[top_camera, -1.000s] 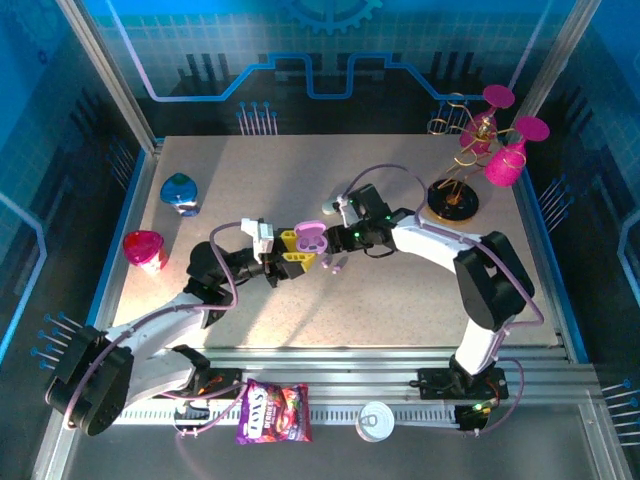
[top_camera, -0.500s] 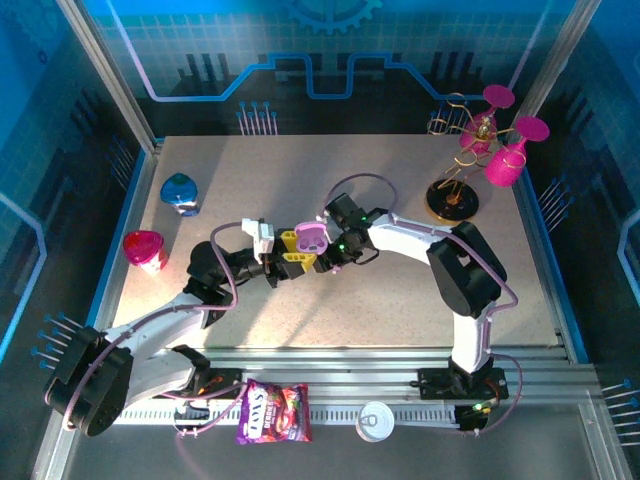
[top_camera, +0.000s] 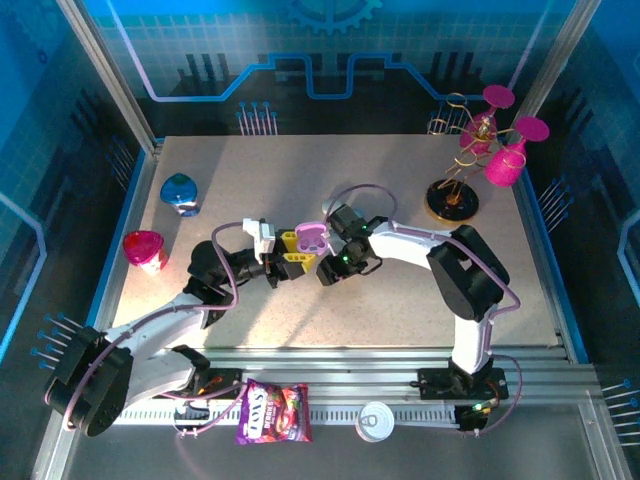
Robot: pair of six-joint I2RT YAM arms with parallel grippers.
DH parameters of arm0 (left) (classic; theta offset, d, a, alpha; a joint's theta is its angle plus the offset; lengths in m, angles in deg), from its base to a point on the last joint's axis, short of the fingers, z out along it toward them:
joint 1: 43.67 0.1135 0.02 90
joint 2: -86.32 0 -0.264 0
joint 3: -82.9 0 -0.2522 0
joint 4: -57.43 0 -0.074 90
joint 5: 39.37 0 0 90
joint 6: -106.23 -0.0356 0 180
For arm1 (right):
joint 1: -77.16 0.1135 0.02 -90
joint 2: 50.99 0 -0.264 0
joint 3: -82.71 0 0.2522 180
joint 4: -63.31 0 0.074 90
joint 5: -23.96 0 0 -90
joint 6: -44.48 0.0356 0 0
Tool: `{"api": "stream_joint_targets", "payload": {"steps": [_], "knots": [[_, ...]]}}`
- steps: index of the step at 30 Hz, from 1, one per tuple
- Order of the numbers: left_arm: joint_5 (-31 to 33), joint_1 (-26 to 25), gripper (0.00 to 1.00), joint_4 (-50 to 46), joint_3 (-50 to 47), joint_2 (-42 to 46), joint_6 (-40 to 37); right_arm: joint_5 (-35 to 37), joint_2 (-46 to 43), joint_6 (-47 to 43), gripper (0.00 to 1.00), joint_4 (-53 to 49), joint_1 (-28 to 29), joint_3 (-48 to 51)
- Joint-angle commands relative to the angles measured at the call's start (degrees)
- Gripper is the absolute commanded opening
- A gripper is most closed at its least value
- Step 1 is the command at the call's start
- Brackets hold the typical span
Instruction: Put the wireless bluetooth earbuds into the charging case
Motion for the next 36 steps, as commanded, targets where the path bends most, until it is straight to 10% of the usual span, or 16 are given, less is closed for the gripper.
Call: {"api": "stream_joint_targets", "payload": {"steps": [1,36], "knots": [[-0.3,0.3,0.27,1.8,-0.3,-0.1,-1.0,-1.2,-3.2,0.7,0.57,-1.3,1.3,0.9],[0.2,0.3,0.29,-1.2,-0.3,2.8,-2.3,-1.1,-1.3,-2.0,0.54,-0.9,0.6,0.8]]}}
